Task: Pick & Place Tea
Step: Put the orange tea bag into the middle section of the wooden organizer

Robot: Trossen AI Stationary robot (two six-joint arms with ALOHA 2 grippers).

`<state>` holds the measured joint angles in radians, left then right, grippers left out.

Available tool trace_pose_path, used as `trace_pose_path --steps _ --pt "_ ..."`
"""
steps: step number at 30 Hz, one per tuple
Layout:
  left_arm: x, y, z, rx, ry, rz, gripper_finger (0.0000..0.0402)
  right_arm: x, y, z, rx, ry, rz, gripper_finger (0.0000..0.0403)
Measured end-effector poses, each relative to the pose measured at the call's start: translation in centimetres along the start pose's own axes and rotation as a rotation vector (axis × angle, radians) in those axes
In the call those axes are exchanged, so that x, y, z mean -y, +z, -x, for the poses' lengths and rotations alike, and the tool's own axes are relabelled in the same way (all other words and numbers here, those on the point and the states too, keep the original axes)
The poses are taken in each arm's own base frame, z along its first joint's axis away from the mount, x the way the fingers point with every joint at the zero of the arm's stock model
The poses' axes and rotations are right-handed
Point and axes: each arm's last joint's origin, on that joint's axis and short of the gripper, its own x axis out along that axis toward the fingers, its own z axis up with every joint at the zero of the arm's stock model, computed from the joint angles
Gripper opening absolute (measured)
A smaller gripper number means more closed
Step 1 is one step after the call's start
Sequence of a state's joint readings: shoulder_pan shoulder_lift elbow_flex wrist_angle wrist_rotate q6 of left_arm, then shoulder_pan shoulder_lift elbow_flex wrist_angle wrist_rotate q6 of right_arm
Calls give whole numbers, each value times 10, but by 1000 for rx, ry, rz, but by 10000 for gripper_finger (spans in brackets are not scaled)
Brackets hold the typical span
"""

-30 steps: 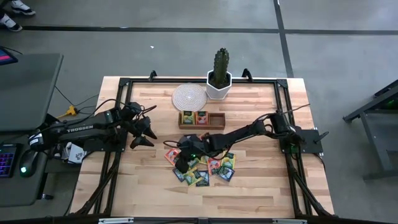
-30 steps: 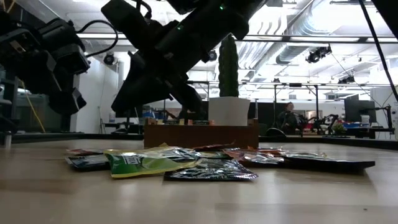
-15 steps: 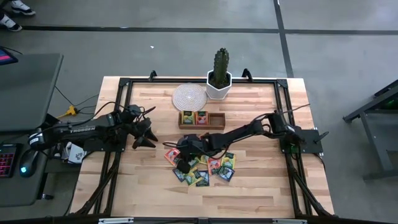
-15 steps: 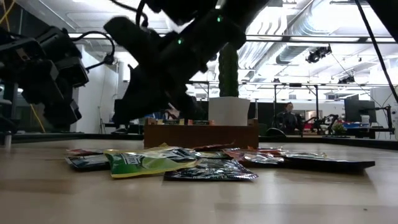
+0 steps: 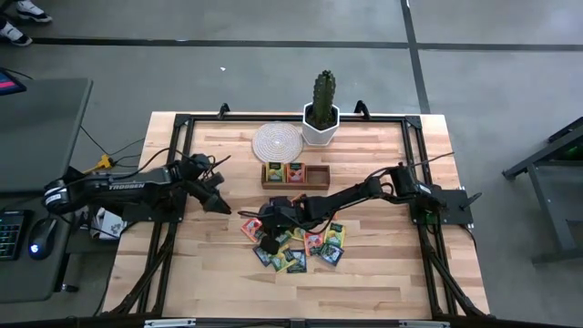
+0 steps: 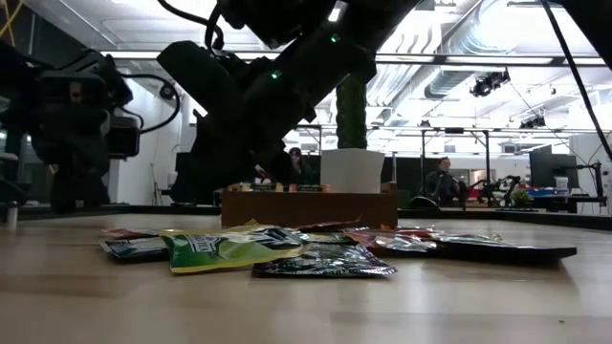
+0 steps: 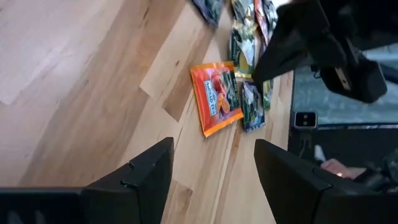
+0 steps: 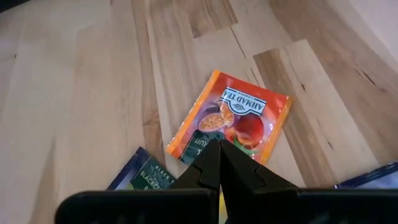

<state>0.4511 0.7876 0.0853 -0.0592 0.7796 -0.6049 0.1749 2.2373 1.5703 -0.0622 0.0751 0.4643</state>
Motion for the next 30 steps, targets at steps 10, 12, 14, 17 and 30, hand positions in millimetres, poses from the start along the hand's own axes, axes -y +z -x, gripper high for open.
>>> trace_pose_path --steps 10,12,14,17,30 --pt "-6 3 -6 4 40 67 193 -1 1 0 13 11 63 0" --pt "-6 3 -6 12 53 68 193 -1 1 0 13 11 71 0" --pt "-6 4 -6 15 56 74 193 -1 1 -1 11 11 72 0" --pt "-6 5 -6 26 48 73 193 0 -2 -3 3 7 65 0" --pt "-3 3 -13 13 72 110 194 4 -19 -22 -30 10 25 0"
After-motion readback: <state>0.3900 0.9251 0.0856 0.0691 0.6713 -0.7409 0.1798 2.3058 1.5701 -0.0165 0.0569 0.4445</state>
